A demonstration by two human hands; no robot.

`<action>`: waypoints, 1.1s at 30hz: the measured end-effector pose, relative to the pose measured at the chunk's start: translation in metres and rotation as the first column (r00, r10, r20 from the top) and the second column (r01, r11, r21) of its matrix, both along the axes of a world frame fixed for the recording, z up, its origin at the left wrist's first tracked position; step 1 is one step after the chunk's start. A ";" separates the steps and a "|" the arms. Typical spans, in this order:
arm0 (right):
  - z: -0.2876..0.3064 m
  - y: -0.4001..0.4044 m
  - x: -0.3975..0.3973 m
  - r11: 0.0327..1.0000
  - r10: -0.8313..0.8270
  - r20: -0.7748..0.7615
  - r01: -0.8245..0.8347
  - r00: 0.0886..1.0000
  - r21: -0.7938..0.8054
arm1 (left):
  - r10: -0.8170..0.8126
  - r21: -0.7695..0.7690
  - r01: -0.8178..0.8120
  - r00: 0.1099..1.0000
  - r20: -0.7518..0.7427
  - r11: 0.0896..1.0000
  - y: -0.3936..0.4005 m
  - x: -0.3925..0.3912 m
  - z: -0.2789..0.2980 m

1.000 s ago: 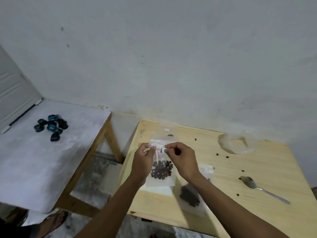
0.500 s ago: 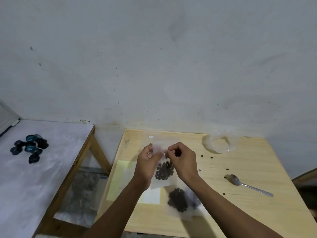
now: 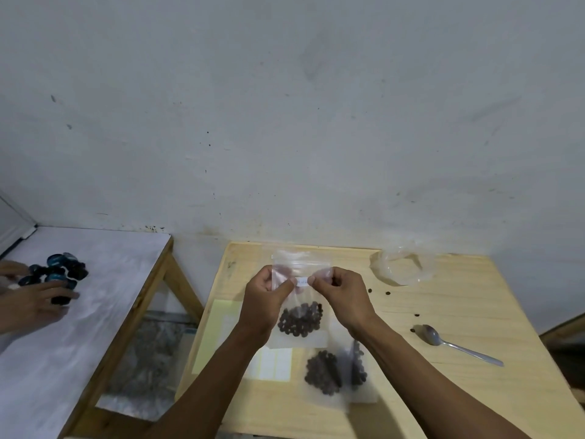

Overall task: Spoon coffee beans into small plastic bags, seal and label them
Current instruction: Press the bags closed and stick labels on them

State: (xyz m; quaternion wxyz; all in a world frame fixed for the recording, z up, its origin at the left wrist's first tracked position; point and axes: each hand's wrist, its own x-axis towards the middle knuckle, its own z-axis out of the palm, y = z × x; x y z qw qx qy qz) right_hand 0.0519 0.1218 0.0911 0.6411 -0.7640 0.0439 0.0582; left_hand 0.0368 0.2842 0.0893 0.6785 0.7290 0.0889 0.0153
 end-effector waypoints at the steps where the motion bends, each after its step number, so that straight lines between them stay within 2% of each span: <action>1: 0.000 -0.001 0.000 1.000 0.014 -0.003 -0.014 1.000 0.004 | 0.006 -0.006 -0.006 1.000 -0.002 1.000 0.000 0.001 -0.001; 7: -0.005 -0.007 0.000 0.993 0.096 -0.066 -0.091 0.993 0.070 | 0.078 -0.041 -0.081 0.995 -0.059 0.996 0.006 0.012 -0.011; 12: -0.027 -0.010 -0.009 0.965 0.238 -0.099 -0.225 0.966 0.132 | 0.178 -0.092 -0.192 0.973 -0.147 0.977 0.019 0.025 -0.018; 14: -0.036 -0.009 -0.009 0.966 0.225 -0.079 -0.212 0.971 0.145 | 0.185 -0.090 -0.201 0.970 -0.159 0.976 0.022 0.027 -0.021; 16: -0.040 -0.006 -0.006 0.976 0.185 -0.065 -0.175 0.981 0.130 | 0.128 -0.067 -0.142 0.975 -0.181 0.988 0.025 0.026 -0.025; 20: -0.054 0.003 0.004 0.990 0.103 -0.111 -0.091 0.989 0.104 | -0.058 0.056 0.076 0.960 -0.274 0.995 0.037 0.020 -0.044; 23: -0.072 0.010 0.011 0.995 0.092 -0.171 -0.083 0.981 0.061 | -0.101 0.194 0.168 0.944 -0.313 0.967 0.046 0.017 -0.059; 28: -0.094 0.029 0.025 0.982 0.167 -0.305 -0.186 0.938 -0.036 | -0.104 0.352 0.233 0.932 -0.348 0.907 0.067 0.034 -0.084; 33: -0.104 0.055 0.055 0.955 0.138 -0.297 -0.206 0.945 -0.214 | -0.064 0.485 0.226 0.942 -0.328 0.845 0.075 0.073 -0.101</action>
